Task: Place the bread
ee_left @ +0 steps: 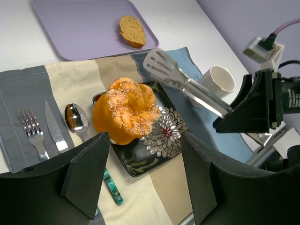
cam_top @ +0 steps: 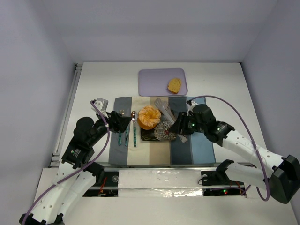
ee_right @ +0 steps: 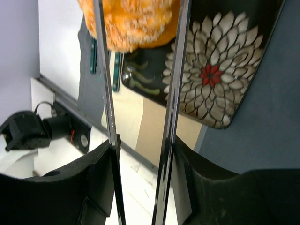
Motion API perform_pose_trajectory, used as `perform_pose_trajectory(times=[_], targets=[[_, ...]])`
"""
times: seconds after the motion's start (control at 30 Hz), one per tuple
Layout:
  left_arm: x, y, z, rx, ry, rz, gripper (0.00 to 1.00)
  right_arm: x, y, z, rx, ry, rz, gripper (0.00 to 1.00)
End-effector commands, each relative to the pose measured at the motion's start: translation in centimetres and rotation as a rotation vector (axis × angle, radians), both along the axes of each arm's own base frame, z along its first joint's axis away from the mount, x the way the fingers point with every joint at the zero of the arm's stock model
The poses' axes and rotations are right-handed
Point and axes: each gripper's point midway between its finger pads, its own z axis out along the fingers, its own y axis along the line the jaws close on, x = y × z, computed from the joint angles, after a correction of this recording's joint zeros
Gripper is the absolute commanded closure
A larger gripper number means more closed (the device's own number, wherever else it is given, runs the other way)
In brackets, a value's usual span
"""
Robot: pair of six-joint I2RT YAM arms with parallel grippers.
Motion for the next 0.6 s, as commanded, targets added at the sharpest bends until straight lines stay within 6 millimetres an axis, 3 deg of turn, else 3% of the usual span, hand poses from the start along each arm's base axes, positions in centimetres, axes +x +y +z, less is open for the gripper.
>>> perform_pose_trajectory(times=[0.0, 0.1, 0.13, 0.2, 0.27, 0.33, 0.37, 0.4, 0.47, 0.57], targets=[[0.0, -0.3, 1.5, -0.023, -0.055, -0.013, 0.41, 3.0, -0.2, 4.0, -0.024, -0.143, -0.071, 0.50], [-0.1, -0.3, 1.5, -0.024, -0.057, -0.015, 0.41, 5.8, -1.1, 3.6, -0.082, -0.137, -0.133, 0.52], [-0.2, -0.3, 1.6, -0.028, -0.063, -0.021, 0.41, 6.9, -1.0, 4.5, -0.081, -0.147, -0.149, 0.52], [-0.3, -0.3, 1.7, -0.029, -0.066, -0.021, 0.41, 9.2, -1.9, 2.8, -0.153, -0.107, -0.194, 0.53], [-0.5, -0.2, 1.9, -0.033, -0.074, -0.020, 0.41, 11.2, -2.1, 3.6, -0.160, -0.115, -0.228, 0.53], [-0.7, -0.2, 2.2, -0.039, -0.087, -0.024, 0.41, 13.1, -3.3, 2.3, -0.218, -0.083, -0.264, 0.53], [-0.7, -0.1, 2.3, -0.040, -0.092, -0.023, 0.41, 14.2, -3.5, 3.2, -0.226, -0.102, -0.281, 0.53], [-0.7, -0.1, 2.4, -0.042, -0.094, -0.023, 0.41, 15.0, -4.6, 2.2, -0.262, -0.071, -0.305, 0.53], [-0.9, -0.1, 2.5, -0.044, -0.098, -0.024, 0.41, 16.2, -4.9, 2.9, -0.266, -0.082, -0.305, 0.53], [-1.0, -0.2, 2.6, -0.046, -0.103, -0.032, 0.41, 17.6, -6.7, 1.6, -0.305, -0.041, -0.333, 0.53]])
